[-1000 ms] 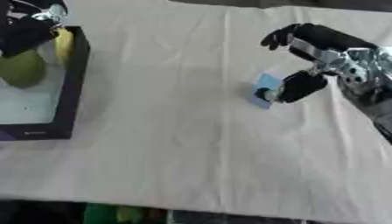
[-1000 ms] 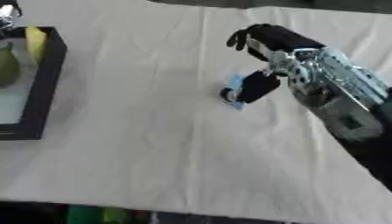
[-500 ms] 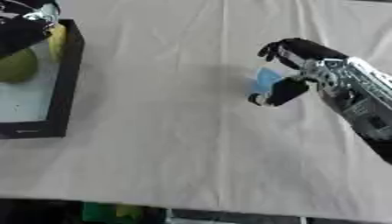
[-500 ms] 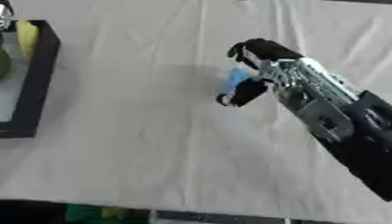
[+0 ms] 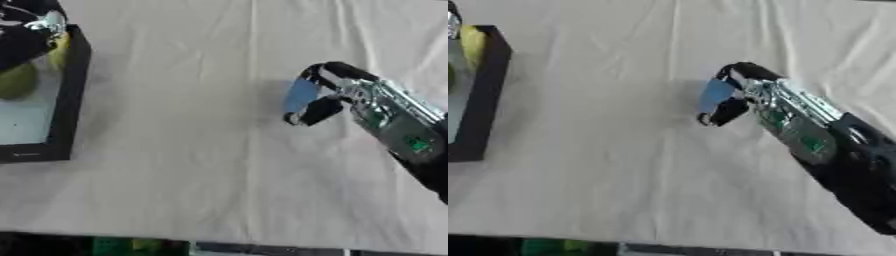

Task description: Pick up the objects with one hand, pass them to the other hand, and then place them into the box on the other side of the table.

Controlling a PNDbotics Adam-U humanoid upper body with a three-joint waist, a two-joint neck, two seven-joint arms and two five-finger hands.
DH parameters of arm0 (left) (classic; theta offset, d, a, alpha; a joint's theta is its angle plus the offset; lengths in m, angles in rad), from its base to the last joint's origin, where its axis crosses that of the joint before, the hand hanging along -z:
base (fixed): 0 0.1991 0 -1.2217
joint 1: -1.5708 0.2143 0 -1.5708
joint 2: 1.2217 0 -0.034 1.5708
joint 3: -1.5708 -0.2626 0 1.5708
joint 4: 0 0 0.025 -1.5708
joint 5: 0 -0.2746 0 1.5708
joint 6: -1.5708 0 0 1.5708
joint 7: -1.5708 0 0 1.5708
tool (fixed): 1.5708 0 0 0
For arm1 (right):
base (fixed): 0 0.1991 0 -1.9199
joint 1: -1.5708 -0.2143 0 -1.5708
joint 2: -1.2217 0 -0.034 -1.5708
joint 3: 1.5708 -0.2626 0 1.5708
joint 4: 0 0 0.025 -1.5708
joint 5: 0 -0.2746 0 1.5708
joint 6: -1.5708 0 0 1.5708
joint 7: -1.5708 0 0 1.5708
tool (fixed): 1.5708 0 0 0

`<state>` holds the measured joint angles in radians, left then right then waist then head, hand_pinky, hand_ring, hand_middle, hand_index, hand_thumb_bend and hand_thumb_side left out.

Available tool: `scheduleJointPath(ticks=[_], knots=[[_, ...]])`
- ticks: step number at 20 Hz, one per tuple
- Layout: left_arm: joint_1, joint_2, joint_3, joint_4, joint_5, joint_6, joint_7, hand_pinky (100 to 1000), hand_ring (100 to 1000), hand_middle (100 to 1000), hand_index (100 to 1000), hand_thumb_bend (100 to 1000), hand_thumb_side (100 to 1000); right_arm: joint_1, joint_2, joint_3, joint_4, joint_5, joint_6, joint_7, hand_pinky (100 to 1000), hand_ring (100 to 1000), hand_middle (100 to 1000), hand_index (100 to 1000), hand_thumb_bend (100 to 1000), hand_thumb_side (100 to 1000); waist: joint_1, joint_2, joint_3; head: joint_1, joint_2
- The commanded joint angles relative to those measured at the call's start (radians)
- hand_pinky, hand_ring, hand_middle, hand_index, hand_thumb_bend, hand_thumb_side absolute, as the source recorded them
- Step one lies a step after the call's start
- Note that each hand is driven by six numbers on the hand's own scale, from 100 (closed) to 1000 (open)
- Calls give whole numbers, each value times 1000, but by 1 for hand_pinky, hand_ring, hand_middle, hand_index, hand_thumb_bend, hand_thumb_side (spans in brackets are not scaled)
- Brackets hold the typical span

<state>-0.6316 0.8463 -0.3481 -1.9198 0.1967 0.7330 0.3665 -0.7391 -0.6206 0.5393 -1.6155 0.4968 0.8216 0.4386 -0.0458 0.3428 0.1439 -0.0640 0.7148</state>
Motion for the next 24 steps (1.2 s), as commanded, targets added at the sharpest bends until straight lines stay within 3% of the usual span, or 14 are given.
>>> scheduleJointPath(ticks=[1, 11, 15, 20, 24], knots=[[-5, 20, 8, -10, -3, 139, 145, 792, 797, 700, 730, 100, 463, -12, -18, -1, 4, -50, 85, 24, 870, 896, 784, 883, 498, 282, 6, -16, -1, -4, -11], [-3, 17, 1, -6, -10, 139, 140, 798, 800, 703, 728, 100, 457, -6, -24, 25, 18, -152, 85, -84, 863, 896, 777, 873, 446, 277, 9, -13, -3, -12, -14], [-4, 16, -1, -6, -15, 140, 136, 798, 800, 703, 728, 100, 455, -7, -27, 33, 9, -181, 85, -114, 864, 894, 769, 865, 422, 230, 10, -13, -3, -14, -15], [-3, 16, -5, -4, -20, 140, 130, 798, 800, 705, 728, 100, 454, -3, -33, 43, -1, -194, 85, -134, 873, 888, 759, 853, 395, 100, 9, -13, -4, -14, -17], [-3, 14, -6, -4, -23, 140, 126, 798, 801, 705, 728, 100, 454, -1, -35, 47, -6, -195, 85, -137, 868, 876, 750, 843, 362, 100, 9, -14, -3, -15, -17]])
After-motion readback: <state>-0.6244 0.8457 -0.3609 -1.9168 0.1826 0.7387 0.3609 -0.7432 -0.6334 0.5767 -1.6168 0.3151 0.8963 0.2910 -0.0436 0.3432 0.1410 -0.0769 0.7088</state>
